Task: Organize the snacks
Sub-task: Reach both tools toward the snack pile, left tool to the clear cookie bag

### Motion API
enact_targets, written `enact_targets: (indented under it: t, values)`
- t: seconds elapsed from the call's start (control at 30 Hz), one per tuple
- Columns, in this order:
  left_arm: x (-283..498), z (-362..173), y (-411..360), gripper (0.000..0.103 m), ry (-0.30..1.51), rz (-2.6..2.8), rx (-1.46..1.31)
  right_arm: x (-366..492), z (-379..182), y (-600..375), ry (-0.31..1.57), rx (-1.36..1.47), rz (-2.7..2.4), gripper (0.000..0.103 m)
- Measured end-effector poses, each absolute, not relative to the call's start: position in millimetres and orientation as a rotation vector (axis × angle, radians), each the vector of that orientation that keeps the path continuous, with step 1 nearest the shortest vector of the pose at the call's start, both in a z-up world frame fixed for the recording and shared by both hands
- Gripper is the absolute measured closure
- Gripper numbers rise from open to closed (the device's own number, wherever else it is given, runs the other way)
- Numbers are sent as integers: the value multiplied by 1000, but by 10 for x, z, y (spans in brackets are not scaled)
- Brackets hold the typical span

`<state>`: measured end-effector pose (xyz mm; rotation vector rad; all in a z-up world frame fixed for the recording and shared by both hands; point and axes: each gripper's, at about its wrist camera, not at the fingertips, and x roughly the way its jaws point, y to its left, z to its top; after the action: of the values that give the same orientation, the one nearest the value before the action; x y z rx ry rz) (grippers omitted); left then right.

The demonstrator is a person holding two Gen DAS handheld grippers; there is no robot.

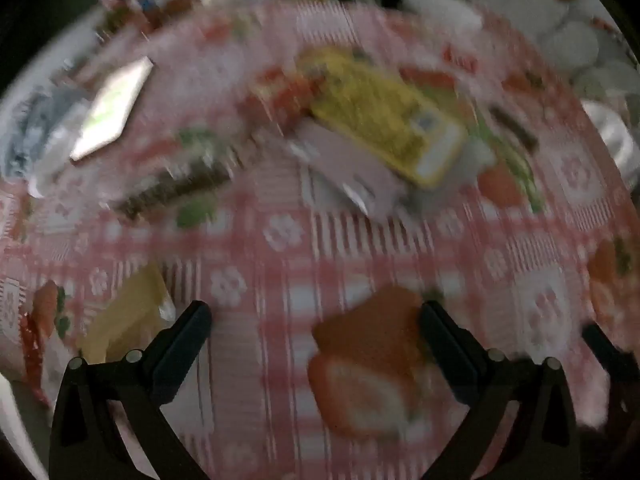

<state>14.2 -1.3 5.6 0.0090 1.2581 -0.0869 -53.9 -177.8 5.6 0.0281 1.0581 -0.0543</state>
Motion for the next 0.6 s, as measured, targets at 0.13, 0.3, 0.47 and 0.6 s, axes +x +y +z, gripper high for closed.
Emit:
enact_targets:
  t: [0.13, 0.3, 0.47, 0.6]
  values:
    - [-85, 419, 188, 0, 1298, -170, -70, -341, 82, -1793, 1252, 70, -93, 0]
    - [-548, 918, 728, 0, 1266, -157, -50, -562, 109, -1711, 1479, 138, -90, 0]
    - [-879, 903, 1457, 0, 1371, -56, -79, -1057, 235, -1262, 1550, 193, 19, 0]
    - [-1169, 822, 1843, 0, 1454, 5, -85, -1472, 329, -744, 1575, 186, 118, 0]
